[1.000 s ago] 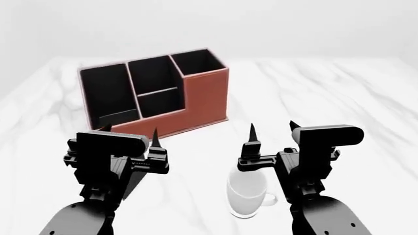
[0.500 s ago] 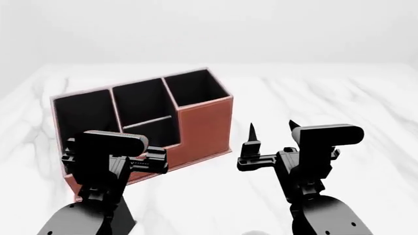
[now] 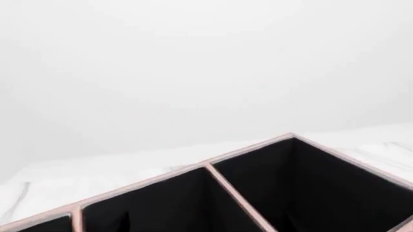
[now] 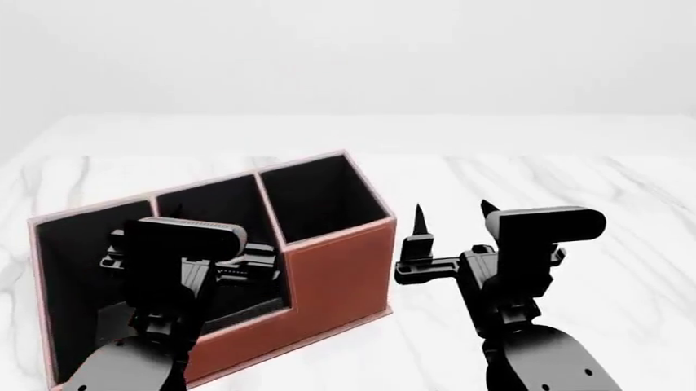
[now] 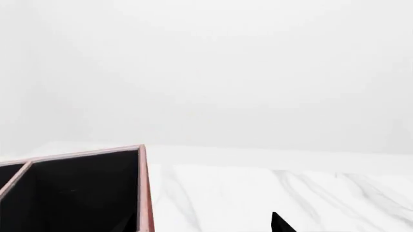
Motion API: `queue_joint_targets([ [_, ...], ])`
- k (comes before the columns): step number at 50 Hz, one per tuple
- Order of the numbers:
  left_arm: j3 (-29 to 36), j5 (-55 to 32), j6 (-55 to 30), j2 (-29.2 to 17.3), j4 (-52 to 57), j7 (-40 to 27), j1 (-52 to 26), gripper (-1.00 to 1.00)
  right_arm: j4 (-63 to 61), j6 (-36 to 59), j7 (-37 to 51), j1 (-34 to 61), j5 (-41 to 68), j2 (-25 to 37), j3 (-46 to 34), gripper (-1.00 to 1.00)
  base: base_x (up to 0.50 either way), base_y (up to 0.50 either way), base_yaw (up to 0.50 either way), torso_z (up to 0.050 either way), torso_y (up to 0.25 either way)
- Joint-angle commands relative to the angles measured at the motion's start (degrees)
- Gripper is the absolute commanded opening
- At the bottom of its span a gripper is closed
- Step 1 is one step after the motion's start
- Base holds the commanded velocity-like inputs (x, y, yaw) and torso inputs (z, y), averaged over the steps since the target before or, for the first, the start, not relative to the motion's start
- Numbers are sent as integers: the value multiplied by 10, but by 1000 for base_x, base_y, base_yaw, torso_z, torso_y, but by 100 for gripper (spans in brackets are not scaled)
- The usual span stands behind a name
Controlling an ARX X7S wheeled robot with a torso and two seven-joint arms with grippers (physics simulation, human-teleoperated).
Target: Pick up the book and place it in the front compartment of the caddy.
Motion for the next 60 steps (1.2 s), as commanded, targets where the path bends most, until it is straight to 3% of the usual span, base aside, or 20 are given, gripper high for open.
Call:
queue_joint_targets([
  [1, 1, -3, 1, -2, 1, -4, 2, 100, 0, -3, 5, -3, 4, 2, -3, 100, 0, 0, 0, 0, 0],
  [16, -6, -20, -26, -1, 21, -7, 2, 100, 3, -7, 12, -2, 5, 7, -10, 100, 0, 0, 0, 0, 0],
  [19, -13, -34, -72, 2, 47, -12, -7, 100, 5, -7, 13, -1, 5, 7, -10, 100, 0, 0, 0, 0, 0],
  [24, -62, -86, -292, 17, 168, -23, -67, 100, 7, -5, 16, 2, 7, 8, -9, 100, 0, 0, 0, 0, 0],
  [27, -85, -105, -356, 23, 198, -23, -83, 100, 9, -6, 18, 3, 8, 8, -10, 100, 0, 0, 0, 0, 0],
  [29, -120, -220, -360, 1, 196, -99, -79, 100, 13, -9, 19, 2, 5, 8, -14, 100, 0, 0, 0, 0, 0],
  [33, -172, -563, -358, -82, 123, -431, -123, 100, 13, -7, 21, 5, 7, 9, -15, 100, 0, 0, 0, 0, 0],
  [35, -140, -735, -324, -131, 65, -603, -149, 100, 12, -7, 22, 5, 6, 10, -16, 100, 0, 0, 0, 0, 0],
  [37, -120, -892, -301, -150, 55, -665, -155, 100, 16, -8, 23, 6, 6, 10, -17, 100, 0, 0, 0, 0, 0],
  [38, -107, -923, -285, -165, 49, -693, -159, 100, 17, -9, 23, 6, 5, 11, -19, 100, 0, 0, 0, 0, 0],
  [39, -21, -1009, -199, -251, 49, -779, -245, 100, 26, -16, 21, 6, 0, 14, -25, 100, 0, 0, 0, 0, 0],
  [40, 65, -1095, -113, -337, 62, -821, -298, 100, 26, -17, 22, 6, 0, 14, -25, 100, 0, 0, 0, 0, 0],
  [41, 151, -1153, -27, -383, 68, -820, -316, 100, 26, -16, 21, 6, 2, 14, -24, 100, 0, 0, 0, 0, 0],
  [42, 191, -1154, 11, -391, 71, -819, -324, 100, 26, -16, 21, 7, 2, 14, -24, 100, 0, 0, 0, 0, 0],
  [50, 239, -1184, 61, -428, 80, -816, -353, 100, 30, -15, 24, 9, 5, 16, -26, 100, 0, 0, 0, 0, 0],
  [60, 351, -1260, 148, -496, 108, -819, -449, 100, 29, -14, 27, 9, 7, 18, -30, 100, 0, 0, 0, 0, 0],
])
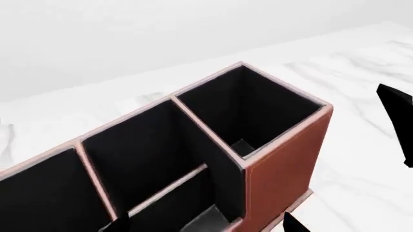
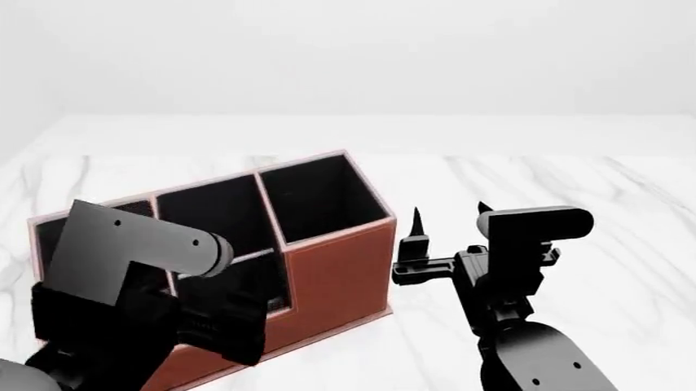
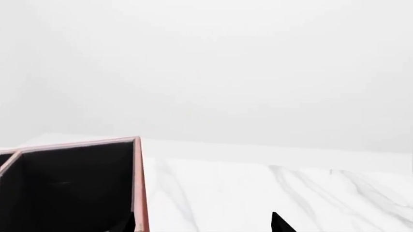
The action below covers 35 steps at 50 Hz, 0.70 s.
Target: Pick up the book and place it in the front compartment of the caddy.
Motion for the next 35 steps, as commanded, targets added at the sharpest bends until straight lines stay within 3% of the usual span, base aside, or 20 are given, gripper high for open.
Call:
queue_joint_targets([
  [1, 136, -162, 120, -102, 21, -62, -113, 100, 1, 0, 4, 2, 2, 3, -4, 100, 0, 0, 0, 0, 0],
  [10, 200, -245, 171, -130, 37, -62, -196, 100, 5, -3, 7, 3, 3, 4, -8, 100, 0, 0, 0, 0, 0],
  [23, 367, -322, 239, -154, 73, -62, -365, 100, 13, -5, 10, 7, 5, 6, -12, 100, 0, 0, 0, 0, 0],
  [30, 423, -334, 279, -158, 99, -61, -396, 100, 18, -7, 11, 7, 7, 7, -13, 100, 0, 0, 0, 0, 0],
  [35, 446, -324, 303, -173, 114, -49, -375, 100, 18, -8, 13, 8, 8, 8, -15, 100, 0, 0, 0, 0, 0],
])
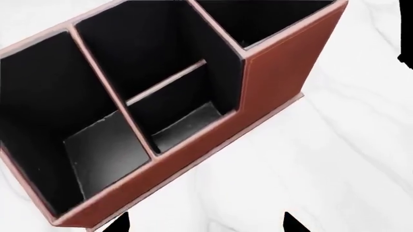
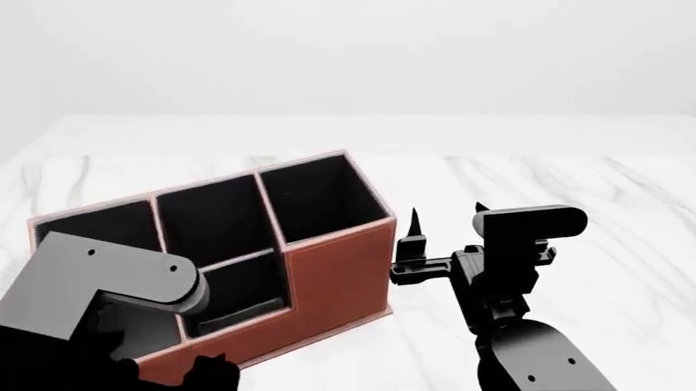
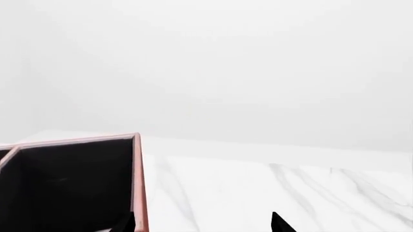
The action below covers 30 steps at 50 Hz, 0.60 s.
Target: Pick up the book and place it in the front compartment of the caddy.
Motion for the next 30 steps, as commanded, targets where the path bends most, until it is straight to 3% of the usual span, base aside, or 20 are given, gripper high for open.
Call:
queue_joint_targets([
  [1, 83, -18, 55, -24, 33, 5, -23, 100, 3, -2, 3, 1, 2, 2, -3, 100, 0, 0, 0, 0, 0],
  [7, 53, -31, 50, -29, 33, -5, 9, 100, 6, -3, 6, 3, 0, 3, -8, 100, 0, 0, 0, 0, 0],
  [14, 102, -79, 52, -43, 34, -6, -72, 100, 6, -3, 9, 4, 1, 3, -12, 100, 0, 0, 0, 0, 0],
  [20, 95, -87, 39, -66, 34, -7, -54, 100, 8, -5, 10, 4, 2, 5, -13, 100, 0, 0, 0, 0, 0],
  [30, 169, -116, 4, -129, 34, -7, -136, 100, 11, -5, 13, 5, 6, 5, -14, 100, 0, 0, 0, 0, 0],
])
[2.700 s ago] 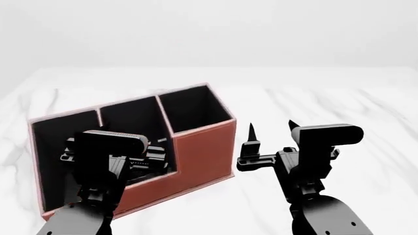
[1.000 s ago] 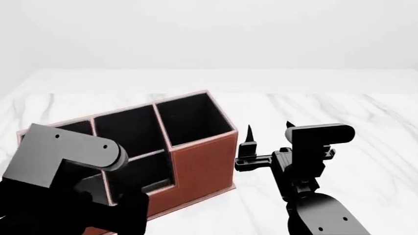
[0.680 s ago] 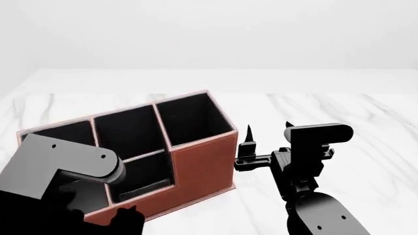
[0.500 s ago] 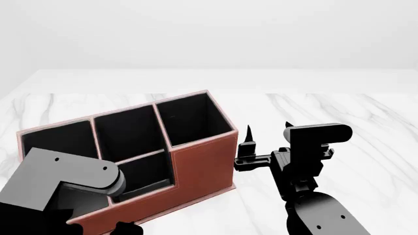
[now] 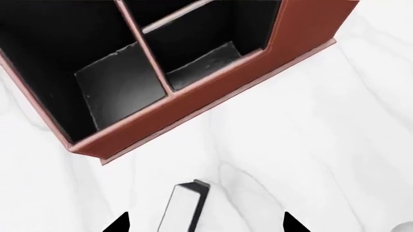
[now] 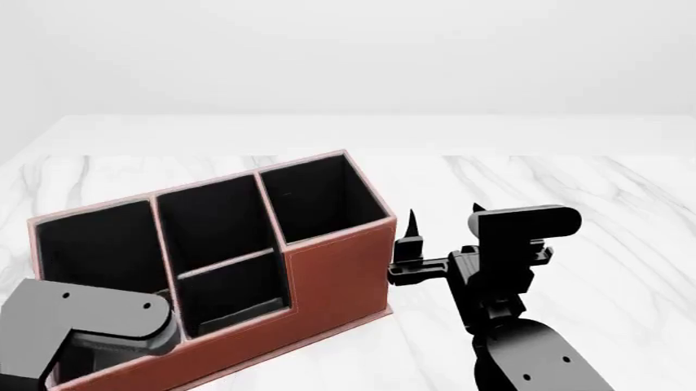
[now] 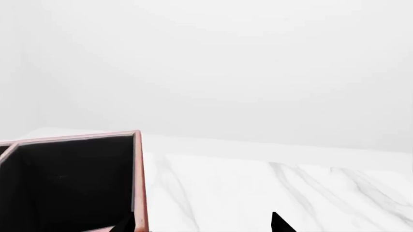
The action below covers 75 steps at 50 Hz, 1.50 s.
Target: Pick up the book and place it in the front compartment of the caddy.
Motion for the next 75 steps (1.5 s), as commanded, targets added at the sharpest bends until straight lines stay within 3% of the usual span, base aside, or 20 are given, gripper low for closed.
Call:
queue_joint_targets([
  [1, 52, -31, -26, -56, 2, -1, -57, 100, 1, 0, 3, 2, 4, 1, -2, 100, 0, 0, 0, 0, 0],
  [4, 21, -22, -33, -63, 2, 0, -12, 100, 2, -3, 4, -1, 3, 2, -4, 100, 0, 0, 0, 0, 0],
  [11, -120, 0, -52, -95, 2, 8, 163, 100, 4, -5, 6, 0, 5, 2, -5, 100, 0, 0, 0, 0, 0],
  [24, -440, 34, -68, -95, 2, 0, 537, 100, 4, -4, 10, 1, 9, 5, -8, 100, 0, 0, 0, 0, 0],
  [45, -819, 79, -94, -91, 1, 0, 966, 100, 4, -9, 15, -2, 15, 7, -13, 100, 0, 0, 0, 0, 0],
  [59, -817, 150, -133, -64, -35, 34, 1017, 100, 14, -18, 16, -4, 17, 8, -18, 100, 0, 0, 0, 0, 0],
  [75, -736, 205, -159, -40, -74, 72, 986, 100, 17, -21, 19, -2, 22, 11, -20, 100, 0, 0, 0, 0, 0],
])
